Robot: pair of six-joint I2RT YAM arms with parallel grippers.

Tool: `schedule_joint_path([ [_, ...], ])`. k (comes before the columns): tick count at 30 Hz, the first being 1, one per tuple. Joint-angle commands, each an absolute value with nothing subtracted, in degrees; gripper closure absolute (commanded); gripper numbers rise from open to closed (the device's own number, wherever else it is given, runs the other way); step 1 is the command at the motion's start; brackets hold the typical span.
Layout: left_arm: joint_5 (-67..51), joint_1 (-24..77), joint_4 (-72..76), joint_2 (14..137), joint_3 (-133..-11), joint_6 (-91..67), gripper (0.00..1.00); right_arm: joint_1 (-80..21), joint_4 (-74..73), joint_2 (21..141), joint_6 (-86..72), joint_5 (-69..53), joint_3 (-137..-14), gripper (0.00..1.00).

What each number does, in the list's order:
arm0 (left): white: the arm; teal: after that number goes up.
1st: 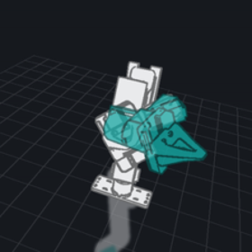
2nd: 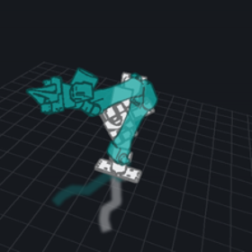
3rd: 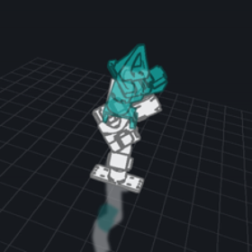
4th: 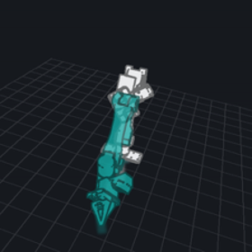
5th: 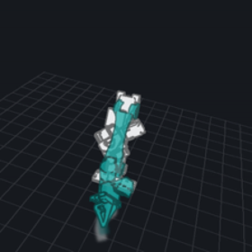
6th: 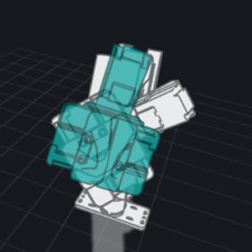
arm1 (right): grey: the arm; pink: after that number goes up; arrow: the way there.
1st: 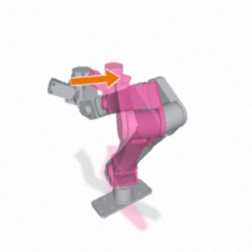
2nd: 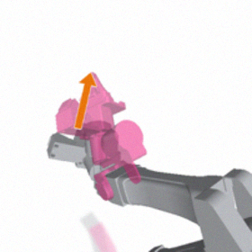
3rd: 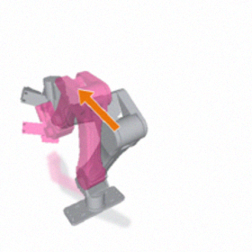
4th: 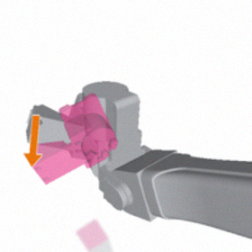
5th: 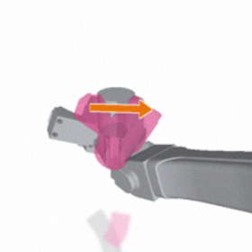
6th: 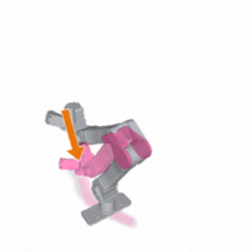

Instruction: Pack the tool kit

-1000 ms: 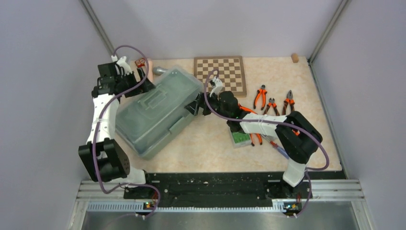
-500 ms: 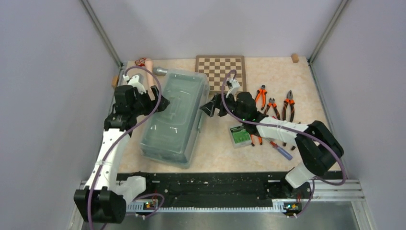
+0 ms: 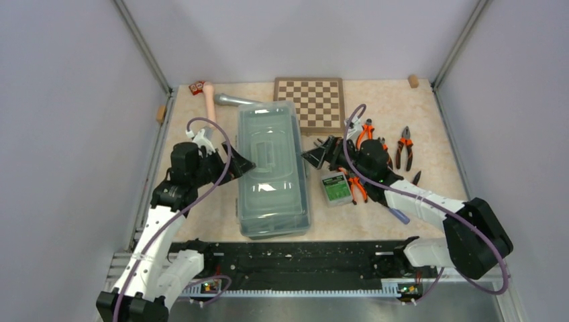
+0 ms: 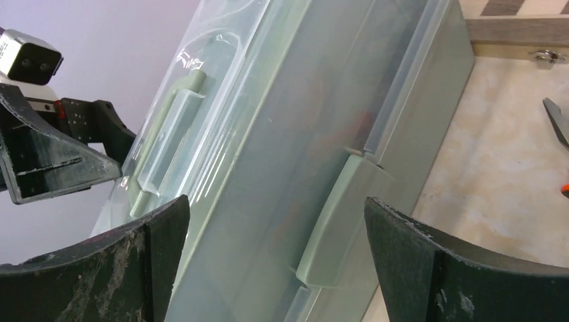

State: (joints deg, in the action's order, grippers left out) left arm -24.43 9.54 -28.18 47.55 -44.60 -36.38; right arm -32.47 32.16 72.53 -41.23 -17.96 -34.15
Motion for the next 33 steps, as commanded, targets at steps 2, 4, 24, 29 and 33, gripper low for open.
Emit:
schedule_joint_path([
  [2,-24.5,9.7,-27.4,45.1,-45.1,-39.0,0.07,-31.0,34.6,74.7,-42.4,-20.7,-34.7,0.03],
  [4,-24.9,9.7,-27.2,45.2,-45.2,-39.5,0.07,-30.9,33.7,75.4,-42.0,-21.0,-34.8,0.04],
  [24,-12.7,9.7,-26.3,45.4,-46.1,-41.8,0.07,-36.5,36.8,90.2,-46.3,-25.3,-46.5,0.11],
  [29,-13.6,9.7,-27.5,45.3,-45.4,-40.3,0.08,-29.4,38.5,81.5,-49.2,-27.9,-39.9,0.10],
  [33,-14.2,9.7,-27.8,46.3,-44.7,-39.8,0.08,-26.2,33.0,77.9,-46.8,-27.3,-38.1,0.08],
])
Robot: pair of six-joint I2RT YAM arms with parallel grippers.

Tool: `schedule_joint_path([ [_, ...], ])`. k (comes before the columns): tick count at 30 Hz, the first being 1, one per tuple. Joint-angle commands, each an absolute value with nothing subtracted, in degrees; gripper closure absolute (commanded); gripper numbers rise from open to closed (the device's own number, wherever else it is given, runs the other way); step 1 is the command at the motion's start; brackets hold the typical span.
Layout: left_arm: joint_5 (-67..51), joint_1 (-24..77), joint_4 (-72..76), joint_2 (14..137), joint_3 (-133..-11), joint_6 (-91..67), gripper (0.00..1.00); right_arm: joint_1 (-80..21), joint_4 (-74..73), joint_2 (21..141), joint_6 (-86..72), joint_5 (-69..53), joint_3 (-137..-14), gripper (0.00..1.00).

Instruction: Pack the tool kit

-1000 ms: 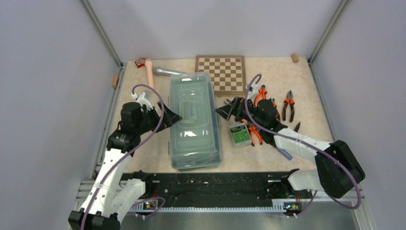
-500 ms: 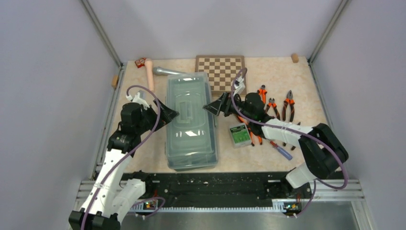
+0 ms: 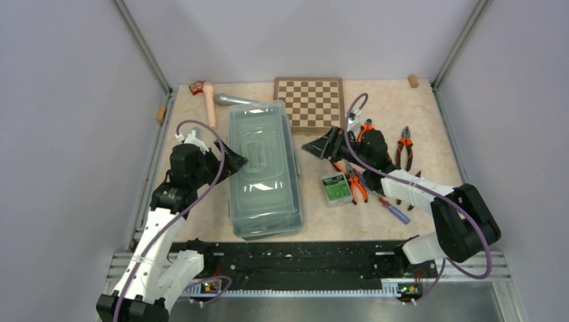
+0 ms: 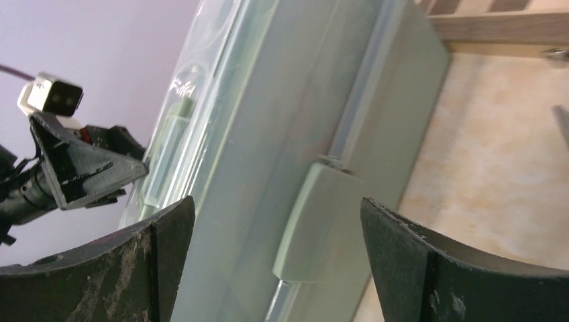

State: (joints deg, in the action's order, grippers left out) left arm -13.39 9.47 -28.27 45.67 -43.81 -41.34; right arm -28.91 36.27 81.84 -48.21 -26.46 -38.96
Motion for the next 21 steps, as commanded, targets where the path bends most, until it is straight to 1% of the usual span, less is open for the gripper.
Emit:
schedule_joint_path([
  [1,-14.3,9.7,-27.8,46.7,-44.6,-39.8,0.08,-25.8,32.5,78.1,-46.4,-27.4,-38.0,0.08],
  [4,-14.6,9.7,-27.9,47.4,-44.9,-39.8,0.09,-25.6,34.8,80.8,-48.2,-29.2,-37.0,0.08],
  [10,-14.5,9.7,-28.8,47.5,-45.9,-39.7,0.09,-25.3,47.2,89.4,-58.4,-36.1,-36.6,0.11],
  [13,-14.6,9.7,-28.9,47.6,-45.7,-39.7,0.09,-25.2,53.6,93.8,-63.2,-39.2,-36.8,0.15],
  [15,-14.9,9.7,-28.8,47.8,-45.6,-39.8,0.09,-25.2,58.5,96.6,-66.1,-40.8,-36.6,0.19],
  [21,-15.6,9.7,-28.6,48.2,-45.4,-40.5,0.09,-25.2,75.8,105.4,-75.8,-44.5,-35.5,0.28],
])
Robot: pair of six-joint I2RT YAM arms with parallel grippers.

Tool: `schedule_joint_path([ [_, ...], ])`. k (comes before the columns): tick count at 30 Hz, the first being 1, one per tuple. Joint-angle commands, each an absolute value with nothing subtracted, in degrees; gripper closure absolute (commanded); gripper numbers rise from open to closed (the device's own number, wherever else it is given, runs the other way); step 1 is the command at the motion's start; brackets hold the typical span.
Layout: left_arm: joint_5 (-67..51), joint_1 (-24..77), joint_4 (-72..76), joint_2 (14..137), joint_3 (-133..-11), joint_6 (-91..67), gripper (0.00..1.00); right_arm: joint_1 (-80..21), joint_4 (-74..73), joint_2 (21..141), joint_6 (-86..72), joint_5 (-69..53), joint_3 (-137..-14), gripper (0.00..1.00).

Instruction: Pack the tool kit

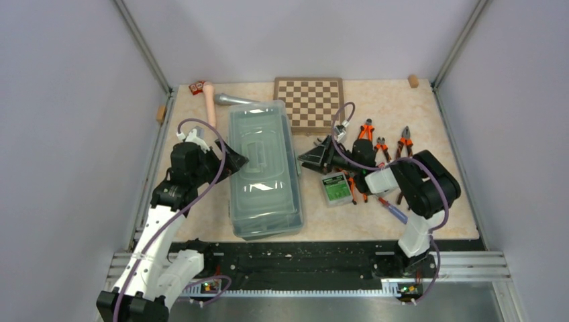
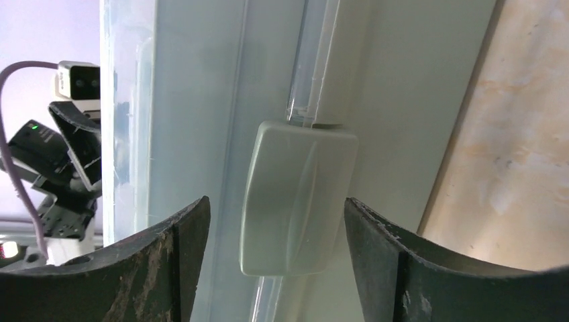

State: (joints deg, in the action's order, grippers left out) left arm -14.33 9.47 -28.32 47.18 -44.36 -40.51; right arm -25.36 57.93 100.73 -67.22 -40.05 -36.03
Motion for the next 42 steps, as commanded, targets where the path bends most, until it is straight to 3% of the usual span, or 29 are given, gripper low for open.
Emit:
schedule_joint_path([
  [1,-15.7,9.7,-28.4,48.3,-45.4,-40.6,0.09,-25.2,79.4,107.0,-77.9,-45.3,-35.4,0.30],
  [8,-16.3,9.6,-27.9,48.7,-45.3,-40.9,0.09,-25.1,96.0,116.7,-87.4,-47.6,-36.1,0.34],
  [31,-19.1,9.7,-24.8,49.7,-43.0,-42.8,0.09,-28.8,98.6,119.9,-85.2,-51.1,-43.5,0.32],
  [35,-20.2,9.6,-24.2,50.4,-42.3,-43.0,0.09,-28.9,98.5,119.5,-85.0,-51.2,-43.9,0.45],
  [42,-18.5,9.7,-25.4,51.4,-42.5,-41.3,0.09,-28.9,89.9,114.4,-78.5,-50.9,-42.6,0.81],
])
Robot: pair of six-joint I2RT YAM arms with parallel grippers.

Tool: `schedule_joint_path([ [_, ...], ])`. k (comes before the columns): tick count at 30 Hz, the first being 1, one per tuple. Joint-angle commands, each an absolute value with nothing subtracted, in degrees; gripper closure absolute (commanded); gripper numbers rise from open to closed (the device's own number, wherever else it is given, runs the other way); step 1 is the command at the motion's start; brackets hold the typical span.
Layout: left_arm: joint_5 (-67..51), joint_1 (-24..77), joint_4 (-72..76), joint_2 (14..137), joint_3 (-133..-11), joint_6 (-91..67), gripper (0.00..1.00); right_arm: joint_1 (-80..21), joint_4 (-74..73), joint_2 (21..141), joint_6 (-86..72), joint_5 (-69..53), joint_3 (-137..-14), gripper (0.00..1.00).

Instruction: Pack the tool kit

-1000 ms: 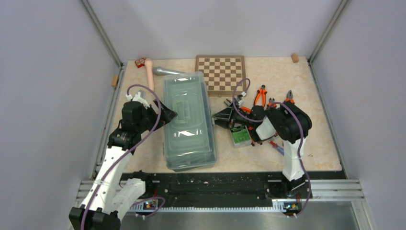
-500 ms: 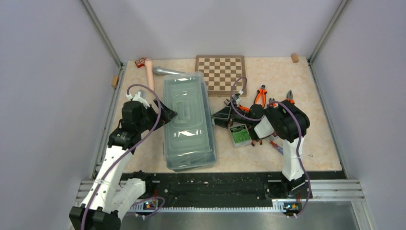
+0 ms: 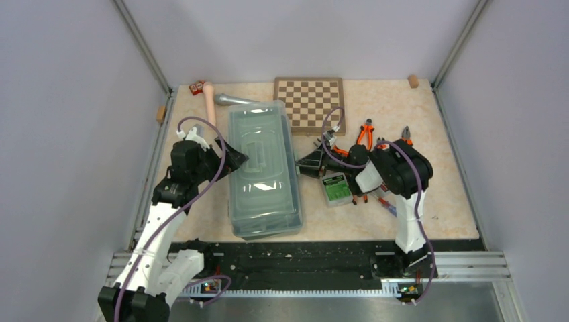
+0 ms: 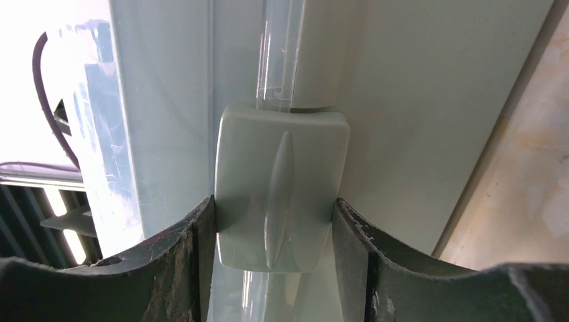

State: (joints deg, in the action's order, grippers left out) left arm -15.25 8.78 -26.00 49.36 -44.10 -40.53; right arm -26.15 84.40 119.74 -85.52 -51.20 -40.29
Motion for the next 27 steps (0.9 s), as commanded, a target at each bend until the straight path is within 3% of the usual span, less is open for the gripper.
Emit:
schedule_joint_path([
  [1,-17.8,9.7,-25.7,51.4,-42.6,-40.7,0.09,-29.0,87.4,113.4,-76.7,-50.7,-42.3,0.84],
  [11,-9.3,9.6,-30.4,51.8,-43.8,-37.2,0.09,-28.9,58.7,101.9,-58.0,-45.3,-41.0,1.00],
  [20,-7.7,9.6,-30.4,52.3,-42.9,-36.8,0.09,-28.8,42.5,96.9,-47.9,-40.2,-42.0,1.00],
  [27,-7.9,9.3,-29.8,52.1,-41.6,-37.3,0.09,-26.7,48.2,98.8,-52.2,-42.2,-40.5,0.78],
])
